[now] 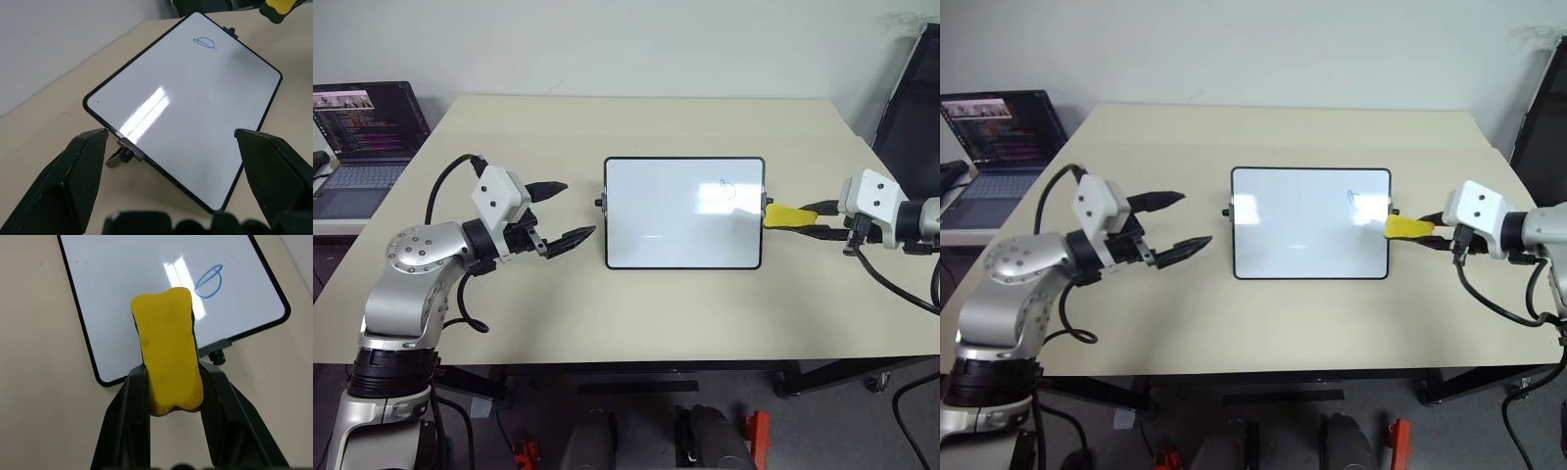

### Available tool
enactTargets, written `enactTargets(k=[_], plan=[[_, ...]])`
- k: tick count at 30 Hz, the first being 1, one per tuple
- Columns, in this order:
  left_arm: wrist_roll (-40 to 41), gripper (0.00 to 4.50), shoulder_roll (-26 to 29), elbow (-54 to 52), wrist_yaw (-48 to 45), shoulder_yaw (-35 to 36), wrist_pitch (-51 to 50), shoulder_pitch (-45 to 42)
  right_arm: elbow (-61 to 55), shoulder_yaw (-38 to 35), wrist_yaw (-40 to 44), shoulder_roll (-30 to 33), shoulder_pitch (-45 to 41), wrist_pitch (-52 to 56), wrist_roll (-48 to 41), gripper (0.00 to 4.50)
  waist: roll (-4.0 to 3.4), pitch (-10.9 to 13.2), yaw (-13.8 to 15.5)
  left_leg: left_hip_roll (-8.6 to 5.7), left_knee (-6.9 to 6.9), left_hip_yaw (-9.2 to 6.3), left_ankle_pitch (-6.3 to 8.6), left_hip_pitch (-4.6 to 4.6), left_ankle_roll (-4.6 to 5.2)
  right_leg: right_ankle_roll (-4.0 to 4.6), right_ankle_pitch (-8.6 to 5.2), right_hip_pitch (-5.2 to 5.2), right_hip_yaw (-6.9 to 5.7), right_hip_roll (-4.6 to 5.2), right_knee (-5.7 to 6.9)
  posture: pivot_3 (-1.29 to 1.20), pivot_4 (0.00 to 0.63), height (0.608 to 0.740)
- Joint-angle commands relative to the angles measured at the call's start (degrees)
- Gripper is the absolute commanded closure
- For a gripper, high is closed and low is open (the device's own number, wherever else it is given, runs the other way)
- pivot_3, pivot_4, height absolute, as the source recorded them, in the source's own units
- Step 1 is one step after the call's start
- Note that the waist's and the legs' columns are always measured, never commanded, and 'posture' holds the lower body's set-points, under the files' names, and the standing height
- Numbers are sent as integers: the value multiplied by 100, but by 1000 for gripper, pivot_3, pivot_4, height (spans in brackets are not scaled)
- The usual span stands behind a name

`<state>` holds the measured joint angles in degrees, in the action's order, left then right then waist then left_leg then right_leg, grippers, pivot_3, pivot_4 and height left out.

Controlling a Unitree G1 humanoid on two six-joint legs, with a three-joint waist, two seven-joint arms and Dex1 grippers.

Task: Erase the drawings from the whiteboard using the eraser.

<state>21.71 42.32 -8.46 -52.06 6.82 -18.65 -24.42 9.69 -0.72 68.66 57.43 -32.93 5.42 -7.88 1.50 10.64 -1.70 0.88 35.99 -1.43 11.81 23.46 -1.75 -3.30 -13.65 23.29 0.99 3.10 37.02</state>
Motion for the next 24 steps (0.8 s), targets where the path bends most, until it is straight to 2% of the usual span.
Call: enactTargets(k=[1, 10, 15, 19, 24], plan=[[-12, 0, -18, -29, 19, 12, 92, -120, -125, -126, -21, 43, -29, -11, -55, 3488, 0, 0, 0, 0, 0, 0, 0, 0, 0, 0, 0, 0, 0, 0, 0, 0, 150, 740], [-37, 0, -37, -9, 28, 15, 130, -68, -156, -115, -26, 31, -8, -4, -58, 3488, 0, 0, -2, 0, 1, 0, 0, 0, 0, 0, 0, 0, 0, 0, 1, 0, 150, 740], [-45, 0, -43, 23, 22, 9, 153, -75, -43, -182, -265, -200, -238, -20, -117, 3488, 0, 0, -12, 0, 1, 0, 0, 0, 0, 0, 1, 0, 0, 0, 2, 0, 150, 740], [-64, 0, -65, 44, 33, -17, 184, -67, 299, -294, -841, -622, -656, -35, -82, 3488, 0, 0, -16, 0, 3, 1, 0, -2, 0, 0, 1, 0, 1, 0, 5, 0, 150, 740], [-108, 0, -137, 111, 55, -81, 233, -120, 1189, -38, -1758, -1336, -1290, -152, 345, 3488, 0, 0, -7, 0, 4, -1, 0, -1, 0, 23, 16, -1, 0, -1, 6, 0, 150, 740]])
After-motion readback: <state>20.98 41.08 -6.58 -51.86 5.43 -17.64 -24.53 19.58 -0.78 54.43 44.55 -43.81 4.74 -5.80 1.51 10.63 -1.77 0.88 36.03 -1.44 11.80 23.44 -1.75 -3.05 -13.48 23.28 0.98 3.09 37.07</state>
